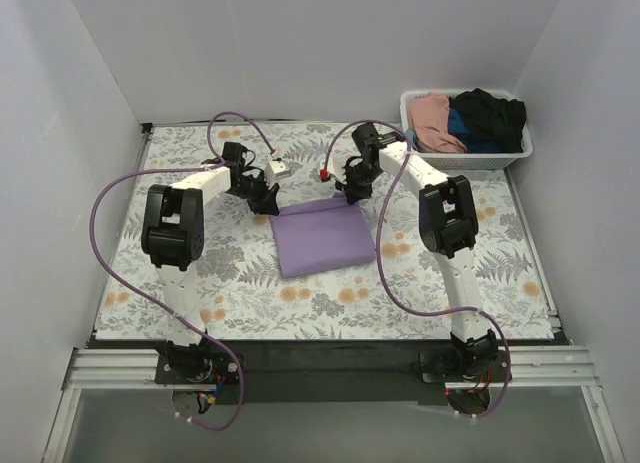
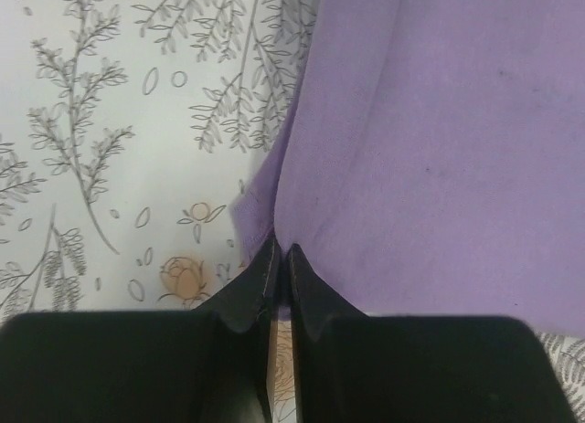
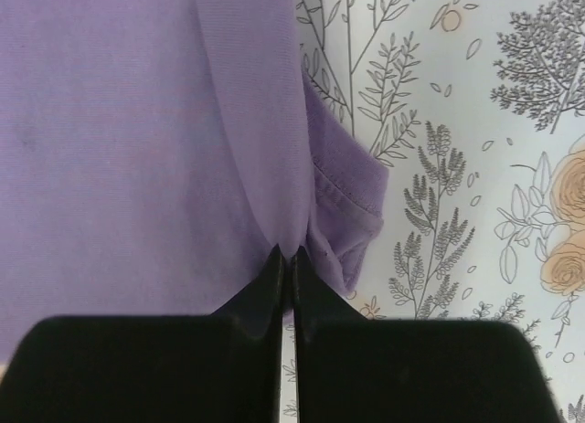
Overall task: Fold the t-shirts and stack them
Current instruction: Fold the tshirt, then neatly place the folded tshirt to the corner
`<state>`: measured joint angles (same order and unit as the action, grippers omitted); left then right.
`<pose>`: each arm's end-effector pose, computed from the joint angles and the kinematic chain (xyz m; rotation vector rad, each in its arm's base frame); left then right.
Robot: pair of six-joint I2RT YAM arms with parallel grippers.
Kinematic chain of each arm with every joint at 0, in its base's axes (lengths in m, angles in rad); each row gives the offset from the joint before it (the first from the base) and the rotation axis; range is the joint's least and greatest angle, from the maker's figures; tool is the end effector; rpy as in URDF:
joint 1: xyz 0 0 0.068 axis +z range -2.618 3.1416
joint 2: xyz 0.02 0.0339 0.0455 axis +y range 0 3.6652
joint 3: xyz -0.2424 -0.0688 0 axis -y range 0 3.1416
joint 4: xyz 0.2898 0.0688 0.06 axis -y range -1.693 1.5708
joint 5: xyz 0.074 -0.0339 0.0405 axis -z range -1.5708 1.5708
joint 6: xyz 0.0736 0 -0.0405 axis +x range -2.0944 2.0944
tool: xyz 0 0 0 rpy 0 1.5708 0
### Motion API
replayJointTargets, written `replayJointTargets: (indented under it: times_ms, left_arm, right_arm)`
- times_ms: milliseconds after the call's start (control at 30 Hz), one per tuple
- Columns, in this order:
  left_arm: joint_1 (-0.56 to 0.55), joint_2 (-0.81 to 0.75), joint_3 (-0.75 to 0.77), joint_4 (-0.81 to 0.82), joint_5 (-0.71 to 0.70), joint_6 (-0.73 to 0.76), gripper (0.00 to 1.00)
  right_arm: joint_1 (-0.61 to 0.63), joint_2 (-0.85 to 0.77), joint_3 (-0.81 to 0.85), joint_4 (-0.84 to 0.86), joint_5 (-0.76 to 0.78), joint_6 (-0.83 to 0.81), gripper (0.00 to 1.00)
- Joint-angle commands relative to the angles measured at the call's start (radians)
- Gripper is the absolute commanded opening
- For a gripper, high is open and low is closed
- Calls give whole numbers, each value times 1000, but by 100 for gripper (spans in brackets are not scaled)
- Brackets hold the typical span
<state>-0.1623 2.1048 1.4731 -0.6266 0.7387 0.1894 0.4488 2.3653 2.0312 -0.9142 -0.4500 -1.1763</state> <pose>0.4382 -0.1220 0.0772 0.6219 2.5776 -1.0188 0.4644 0.2592 0.1119 -1.9953 1.7537 0.4142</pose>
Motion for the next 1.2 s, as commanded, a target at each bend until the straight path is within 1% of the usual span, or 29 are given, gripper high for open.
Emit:
replayJointTargets:
  times_ms: [0,100,200,233,300,333,367,400,433,467,500,533,567,600,633,667,733,767,800,833,867,900,933,967,1000,1033,1067,1133,1167]
  left_arm:
    - [7,11,16,53,-91,-24,1]
    - [7,21,7,59,-87,-65,5]
    - [6,-26,-42,65,-70,-80,6]
    - [6,-43,-60,64,-62,-80,6]
    - [6,-84,-97,59,-36,-80,6]
    - [7,-110,-99,54,-35,-90,7]
    - [7,-114,-97,50,-36,-103,8]
    - [7,-115,-70,54,-44,-123,9]
    - [15,-109,-48,67,-56,-213,12]
    - [23,-106,-18,82,-71,-266,20]
    - [32,-103,40,112,-84,-336,25]
    - [58,-103,68,128,-84,-466,27]
    - [70,-117,88,168,-85,-548,35]
    - [84,-124,105,186,-88,-612,38]
    - [104,-137,116,203,-90,-721,39]
    - [110,-170,116,212,-88,-757,40]
    - [112,-216,74,214,-61,-797,41]
    - [112,-244,41,215,-27,-821,41]
    - [112,-300,8,214,5,-837,43]
    - [107,-328,-29,212,63,-849,46]
    - [103,-356,-118,212,82,-876,47]
    - [93,-420,-160,212,85,-886,48]
    - [69,-448,-212,214,80,-892,49]
    - [57,-480,-288,214,79,-919,51]
    - [46,-533,-331,217,71,-939,57]
    - [38,-563,-367,220,68,-964,62]
    - [38,-586,-420,222,67,-981,63]
    - [37,-649,-460,219,51,-999,66]
    - [37,-664,-477,214,53,-999,67]
  right_arm:
    - [-1,22,3,-9,2,39,1]
    - [1,-6,-47,-2,-10,101,1]
    - [16,-56,-150,3,-7,141,1]
    - [21,-107,-210,6,-22,170,1]
    - [24,-180,-258,15,-47,205,6]
    - [22,-198,-273,27,-49,223,12]
    - [22,-208,-273,32,-41,266,36]
    - [21,-215,-253,35,-30,288,53]
    - [13,-218,-227,40,-10,312,68]
    - [2,-216,-141,47,-6,346,75]
    - [-10,-203,-87,46,-7,419,76]
    - [-40,-196,-33,44,-12,464,78]
    - [-56,-192,66,47,-22,499,82]
    - [-70,-195,99,48,-24,567,83]
    - [-85,-201,124,49,-23,595,83]
    - [-91,-213,133,48,-27,618,82]
    - [-93,-280,62,51,-68,671,79]
    - [-91,-311,17,54,-97,690,75]
    - [-88,-374,-44,67,-155,708,73]
    - [-75,-406,-162,77,-183,749,72]
    - [-64,-435,-233,87,-206,770,71]
    - [-50,-487,-294,119,-248,794,71]
    - [-23,-512,-421,147,-275,860,72]
    - [-9,-535,-478,178,-301,900,74]
    - [28,-573,-529,214,-328,949,77]
    - [48,-592,-628,307,-329,1028,81]
    - [69,-606,-661,346,-317,1058,86]
    - [137,-620,-713,424,-221,1080,90]
    - [157,-614,-715,439,-187,1108,94]
